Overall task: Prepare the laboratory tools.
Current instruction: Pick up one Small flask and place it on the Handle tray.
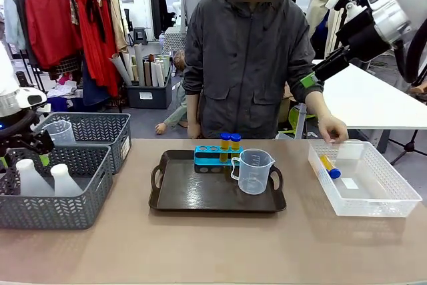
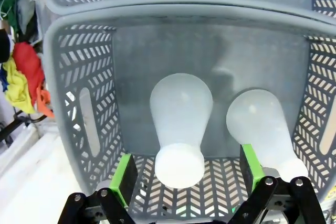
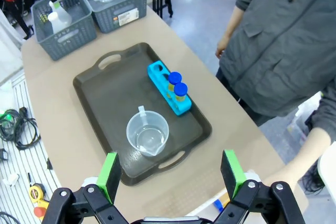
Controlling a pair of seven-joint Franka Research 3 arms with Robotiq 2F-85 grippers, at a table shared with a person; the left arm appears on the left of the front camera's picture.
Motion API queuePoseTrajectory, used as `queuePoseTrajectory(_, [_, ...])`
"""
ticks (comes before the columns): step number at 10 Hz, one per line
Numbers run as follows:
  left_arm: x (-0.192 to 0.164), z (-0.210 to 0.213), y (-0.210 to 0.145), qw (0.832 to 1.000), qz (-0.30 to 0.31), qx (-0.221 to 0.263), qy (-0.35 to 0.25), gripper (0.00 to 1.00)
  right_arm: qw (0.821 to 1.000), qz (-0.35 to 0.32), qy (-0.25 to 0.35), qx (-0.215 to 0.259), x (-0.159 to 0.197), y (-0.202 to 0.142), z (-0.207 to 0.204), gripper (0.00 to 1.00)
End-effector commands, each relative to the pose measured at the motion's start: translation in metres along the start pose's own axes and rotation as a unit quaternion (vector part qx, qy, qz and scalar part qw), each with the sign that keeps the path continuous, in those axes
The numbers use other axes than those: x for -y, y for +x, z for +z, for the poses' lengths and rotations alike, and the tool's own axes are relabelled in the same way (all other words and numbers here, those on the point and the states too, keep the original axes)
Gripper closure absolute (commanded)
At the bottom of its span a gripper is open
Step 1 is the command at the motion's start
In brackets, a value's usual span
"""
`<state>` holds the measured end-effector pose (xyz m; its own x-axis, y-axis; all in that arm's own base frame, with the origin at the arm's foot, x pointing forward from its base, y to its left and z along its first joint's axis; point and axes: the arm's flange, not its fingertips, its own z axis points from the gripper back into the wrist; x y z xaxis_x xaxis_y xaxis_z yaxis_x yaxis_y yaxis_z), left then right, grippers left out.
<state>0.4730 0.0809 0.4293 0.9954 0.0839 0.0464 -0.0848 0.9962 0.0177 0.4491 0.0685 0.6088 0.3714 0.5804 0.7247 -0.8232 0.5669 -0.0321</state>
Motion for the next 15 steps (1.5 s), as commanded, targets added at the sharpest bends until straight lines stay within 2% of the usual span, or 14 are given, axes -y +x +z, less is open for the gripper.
queuePoseTrajectory(1, [-0.002,-0.003,-0.003,1.000,0.008,0.004,-0.009,0.00,1.000,-0.006,0.009,0.015,0.001,0.002,0.000,0.00])
queuePoseTrajectory(3, [-0.002,-0.009,0.002,1.000,0.007,0.002,-0.010,0.00,1.000,-0.006,0.009,0.015,0.001,0.002,0.000,0.00])
queuePoseTrajectory(8, [-0.003,-0.006,0.002,1.000,0.016,0.000,-0.010,0.96,1.000,-0.006,0.009,0.015,0.001,0.002,0.000,0.00])
queuePoseTrajectory(9, [-0.003,-0.006,0.000,1.000,0.017,0.000,-0.010,1.00,1.000,-0.006,0.009,0.015,0.001,0.002,0.000,0.00])
queuePoseTrajectory(12, [-0.002,0.001,-0.001,1.000,0.016,0.011,-0.019,1.00,1.000,-0.006,0.009,0.015,0.001,0.002,0.000,0.00])
queuePoseTrajectory(14, [0.012,0.036,-0.001,1.000,0.003,0.019,-0.021,1.00,1.000,-0.006,0.009,0.015,0.001,0.002,0.000,0.00])
queuePoseTrajectory(15, [0.018,0.062,0.001,1.000,-0.012,0.010,0.000,1.00,1.000,-0.006,0.009,0.015,0.001,0.002,0.000,0.00])
